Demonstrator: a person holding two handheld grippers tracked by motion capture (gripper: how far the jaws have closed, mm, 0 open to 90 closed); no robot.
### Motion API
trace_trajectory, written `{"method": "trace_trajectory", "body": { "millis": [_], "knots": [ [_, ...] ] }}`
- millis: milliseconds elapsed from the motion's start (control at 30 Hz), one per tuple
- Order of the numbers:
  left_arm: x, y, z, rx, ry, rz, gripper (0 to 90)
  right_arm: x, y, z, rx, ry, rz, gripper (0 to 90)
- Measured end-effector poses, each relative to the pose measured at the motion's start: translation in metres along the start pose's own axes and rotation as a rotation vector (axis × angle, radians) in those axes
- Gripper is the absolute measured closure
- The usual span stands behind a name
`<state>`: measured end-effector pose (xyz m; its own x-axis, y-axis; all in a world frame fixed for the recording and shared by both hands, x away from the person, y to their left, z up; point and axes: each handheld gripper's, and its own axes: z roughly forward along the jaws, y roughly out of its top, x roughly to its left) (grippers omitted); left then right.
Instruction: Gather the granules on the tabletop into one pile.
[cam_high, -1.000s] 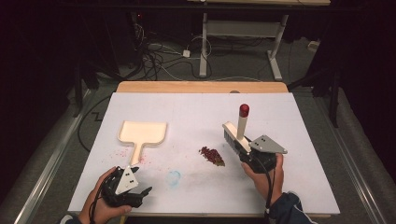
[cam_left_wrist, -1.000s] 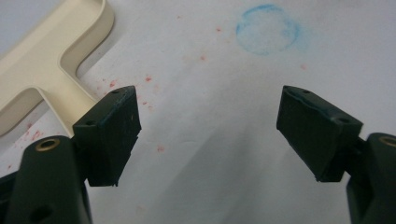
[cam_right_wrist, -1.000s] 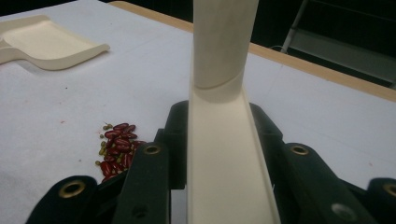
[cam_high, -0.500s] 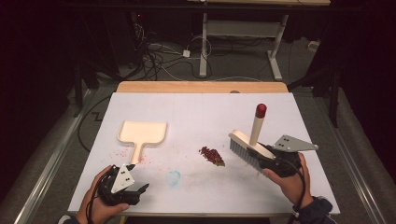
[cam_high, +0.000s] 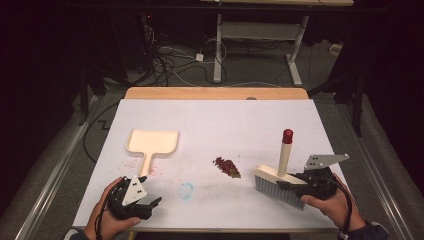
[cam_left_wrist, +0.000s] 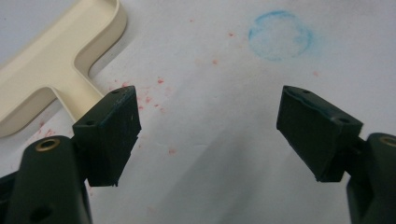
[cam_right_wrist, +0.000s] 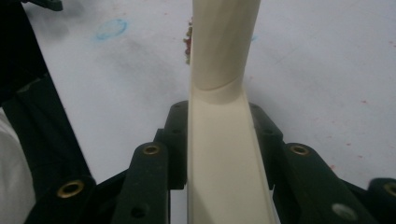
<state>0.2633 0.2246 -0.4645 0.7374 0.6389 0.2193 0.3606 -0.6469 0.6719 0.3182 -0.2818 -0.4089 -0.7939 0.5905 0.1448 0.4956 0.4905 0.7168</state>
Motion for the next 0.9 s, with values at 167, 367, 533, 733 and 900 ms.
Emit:
{"method": "trace_trajectory", "body": {
  "millis": [167,367,533,733,900],
  "knots": [
    [-0.002,0.001,0.005,0.02,-0.014,0.008,20.7,-0.027,0.011,0.011,0.042,0.019,-0.031,64.5],
    [-0.004,0.0,0.008,0.036,-0.03,0.0,20.7,-0.06,0.023,0.024,0.107,0.025,-0.048,54.9],
    [-0.004,0.0,0.008,0.04,-0.024,0.011,20.7,-0.079,0.028,0.031,0.129,-0.06,-0.028,45.4],
    [-0.005,-0.001,0.009,0.05,-0.034,0.001,20.7,-0.103,0.023,0.029,0.081,-0.241,0.084,59.4],
    [-0.005,0.0,0.01,0.052,-0.038,0.007,20.7,-0.108,0.021,0.049,0.125,-0.366,0.112,65.2]
  ]
}}
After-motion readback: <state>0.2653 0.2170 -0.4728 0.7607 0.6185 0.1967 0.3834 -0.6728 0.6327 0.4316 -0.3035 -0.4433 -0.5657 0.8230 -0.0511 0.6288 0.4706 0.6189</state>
